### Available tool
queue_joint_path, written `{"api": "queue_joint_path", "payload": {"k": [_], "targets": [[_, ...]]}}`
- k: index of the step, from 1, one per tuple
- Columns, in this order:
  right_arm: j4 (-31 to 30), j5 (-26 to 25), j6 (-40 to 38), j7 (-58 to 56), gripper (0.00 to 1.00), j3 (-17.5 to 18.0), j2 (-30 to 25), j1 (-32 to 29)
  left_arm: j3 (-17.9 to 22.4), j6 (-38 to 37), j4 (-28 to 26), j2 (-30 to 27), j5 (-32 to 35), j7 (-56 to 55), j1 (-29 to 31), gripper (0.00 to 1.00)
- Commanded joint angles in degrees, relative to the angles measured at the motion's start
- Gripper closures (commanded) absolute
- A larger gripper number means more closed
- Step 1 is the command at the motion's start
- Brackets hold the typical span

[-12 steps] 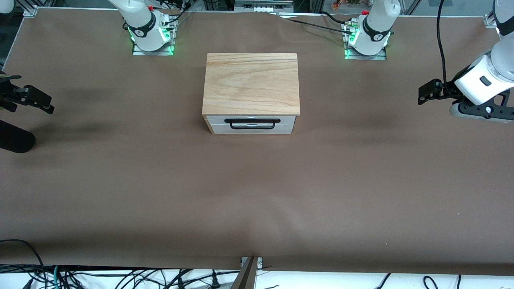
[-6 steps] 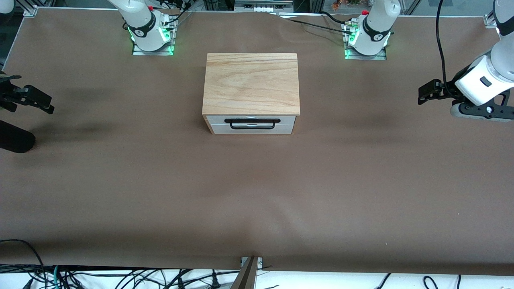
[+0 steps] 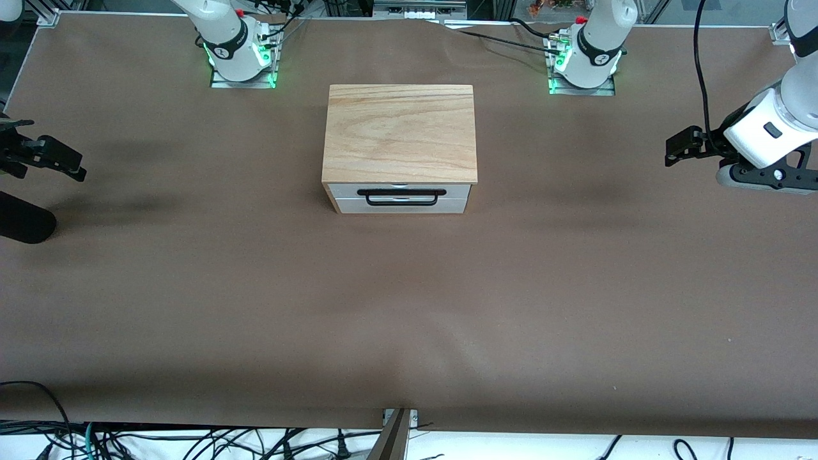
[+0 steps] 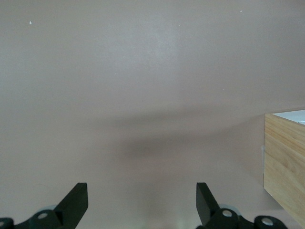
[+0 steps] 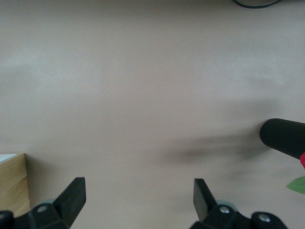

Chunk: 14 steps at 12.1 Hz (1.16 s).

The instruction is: Pull top drawer with both arms simultaneously

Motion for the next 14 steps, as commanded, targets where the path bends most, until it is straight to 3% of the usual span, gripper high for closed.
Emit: {"api": "queue_joint_path", "payload": {"k": [1,8,11,12,14], "targets": [[1.6,-0.3,-1.2,-0.5,0.00,0.4,0.6,-0.3,0.1,-0.5,-0.4,-0.5,0.0,-0.5,0.1,0.00],[1.0,-0.4,-1.4,-0.8,0.00,0.5,2.6,0.6,0.1,0.7,0.0,1.5,-1.1,-0.6,0.1,0.00],[0.6,0.5,-1.5,-3.8,0.00,0.5,5.0,2.7,0.0,7.2,-0.8,5.2,-4.3,-0.2,0.2,0.00],[0.7,3.5,-1.6,-3.9,0.00,0.7,6.4,3.3,-0.2,9.9,-1.4,6.5,-5.7,-0.3,0.2,0.00],[0.7,14.1,-1.4,-3.7,0.00,0.6,8.7,3.3,-0.6,15.5,-5.0,8.2,-5.9,-0.6,-0.3,0.00]]}}
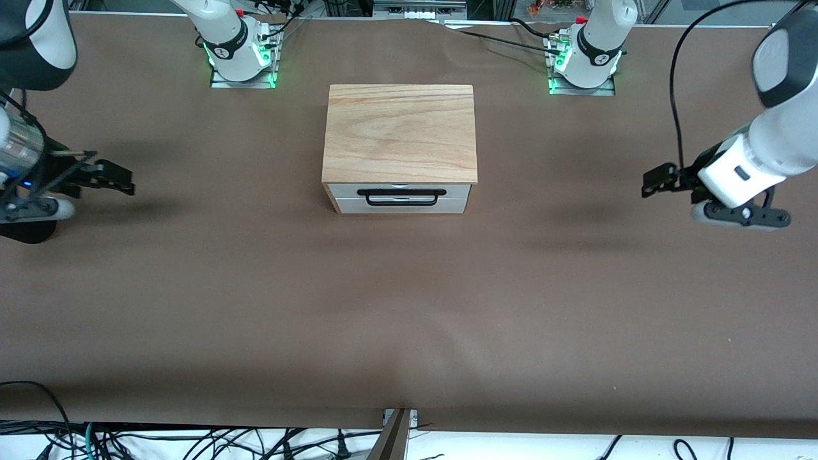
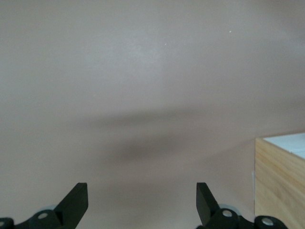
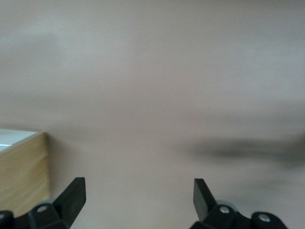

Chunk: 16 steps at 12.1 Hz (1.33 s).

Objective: Pull top drawer with both arms simultaneously
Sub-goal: 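Move the left gripper and the right gripper toward the drawer handle ends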

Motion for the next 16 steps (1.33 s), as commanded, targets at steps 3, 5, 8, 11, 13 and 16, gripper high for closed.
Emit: {"api": "queue_joint_path", "payload": {"k": [3,5,8,11,13,16], "targets": [[0.7,22.2,-0.2,-1.6,0.00,-0.1,4.7,-0.3,-1.6,13.6,-10.8,1.7,-1.2,-0.4,-0.3,0.00],[0.7,31.8,0.0,-4.0,0.00,-0.1,6.9,-0.4,-3.2,19.6,-14.9,3.2,-1.3,-0.1,-0.3,0.00],[0.0,43.6,0.4,-13.8,0.00,-0.1,12.1,-0.6,-5.7,28.4,-20.5,5.3,-7.9,-0.4,-0.7,0.00],[-4.8,54.5,0.5,-26.7,0.00,-0.2,15.3,-0.6,-9.1,30.5,-21.1,6.6,-17.4,3.2,-0.8,0.00],[-7.3,60.7,-2.0,-34.1,0.00,-0.1,17.9,-0.3,-10.3,31.3,-21.1,9.2,-30.1,10.2,-0.8,0.00],[-8.6,65.2,-2.2,-35.2,0.00,0.1,18.3,1.8,-10.3,30.6,-21.1,12.8,-48.3,25.1,-0.8,0.00]]}}
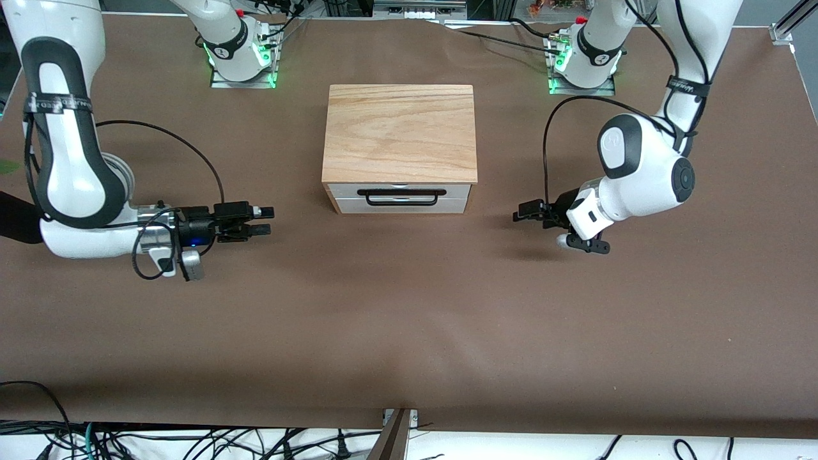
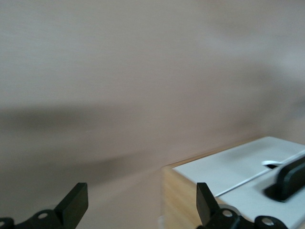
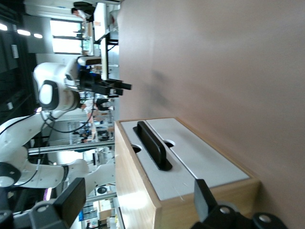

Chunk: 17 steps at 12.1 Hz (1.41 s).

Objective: Pull top drawer with both arms simultaneously
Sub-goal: 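Move the left gripper and the right gripper toward the drawer handle ends, then close the left gripper and the right gripper on the black handle ends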

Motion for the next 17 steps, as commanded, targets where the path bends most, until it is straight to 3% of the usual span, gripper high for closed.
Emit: {"api": "queue_joint_path", "payload": {"k": [1,5,6,13,16,17], "targets": [[-2.0,4.3,-0.6,-3.1,0.00,0.1,-0.7,1.6,-0.1,0.0,0.2,2.7,-10.6,11.6,0.3,0.00],[-7.3,12.8,-0.5,-14.0,0.00,0.1,2.3,4.0,-0.7,-10.0,1.1,9.0,-37.0,33.9,0.4,0.00],[-9.1,15.0,-0.5,-16.0,0.00,0.1,2.9,4.5,-1.4,-11.9,1.1,10.5,-40.7,39.0,0.4,0.00],[-13.8,25.4,0.0,-20.8,0.00,0.1,5.4,10.4,-5.2,-23.0,3.5,18.1,-56.1,54.3,0.4,0.00],[-13.8,30.9,0.1,-25.7,0.00,0.1,8.5,13.0,-6.2,-24.4,3.5,19.1,-57.0,56.7,0.2,0.11],[-13.8,32.7,0.3,-26.6,0.00,0.0,9.1,14.1,-6.6,-24.4,3.5,19.2,-58.0,58.0,0.1,0.21]]}}
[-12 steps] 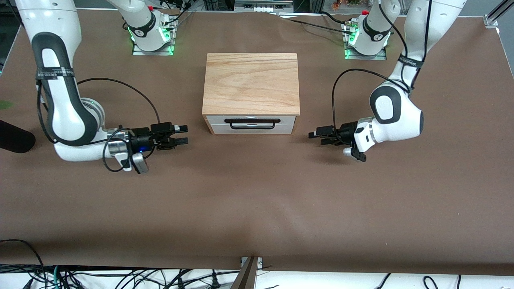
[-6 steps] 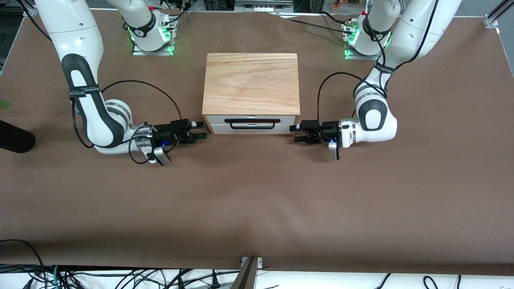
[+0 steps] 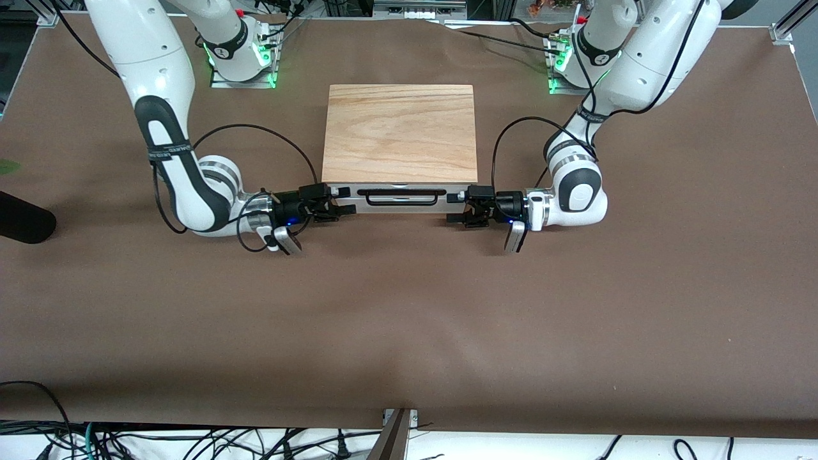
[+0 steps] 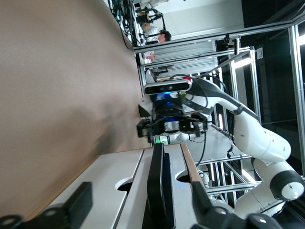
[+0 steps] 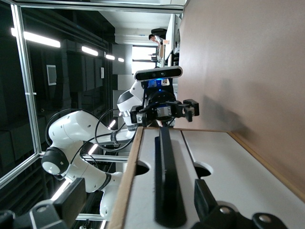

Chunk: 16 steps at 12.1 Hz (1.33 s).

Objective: Pull top drawer with both arms simultaneously
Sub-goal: 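Close the left gripper and the right gripper on the black handle ends, then hold the black handle with both grippers and begin pulling outward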

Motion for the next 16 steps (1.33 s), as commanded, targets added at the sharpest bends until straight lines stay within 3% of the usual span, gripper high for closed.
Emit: {"api": "queue_joint_path", "payload": {"k": [1,2,4,5,7,8,9,13,15,16], "targets": [[-0.2,4.8,0.6,-3.1,0.00,-0.3,1.6,2.7,-2.4,-0.7,1.1,1.1,-4.4,5.3,0.1,0.28],[-0.2,5.7,1.4,-3.7,0.00,-0.3,1.6,3.6,-3.2,-0.7,1.0,1.3,-5.5,6.7,-0.1,0.36],[-0.1,5.9,2.5,-3.8,0.02,-0.3,1.6,4.3,-3.3,-0.7,0.9,1.4,-5.6,6.9,-0.1,0.37],[-0.1,6.0,2.5,-4.2,0.10,-0.3,1.6,4.3,-3.7,-0.7,0.7,1.4,-5.6,6.9,-0.1,0.44],[-0.1,5.9,2.9,-4.6,0.36,-0.3,1.6,4.3,-3.9,-0.7,0.3,1.7,-5.4,6.9,-0.1,0.45],[-0.1,5.9,2.9,-4.6,0.47,-0.3,1.6,4.4,-3.9,-0.7,0.1,1.9,-5.3,6.9,-0.1,0.50],[-0.1,5.9,2.9,-4.6,0.53,-0.3,1.6,4.7,-3.9,-0.7,-0.3,1.9,-5.2,6.9,-0.1,0.50],[-0.2,5.8,2.9,-4.7,0.53,-0.4,1.6,5.8,-4.2,-0.7,-2.0,1.8,-4.9,6.8,-0.1,0.52],[-0.2,5.0,2.7,-5.0,0.53,-0.4,1.6,6.2,-5.3,-0.7,-3.4,1.8,-5.3,6.6,-0.1,0.69],[-0.2,4.6,2.6,-5.0,0.56,-0.4,1.6,6.4,-5.4,-0.7,-3.6,1.7,-5.4,6.5,-0.1,0.72]]}}
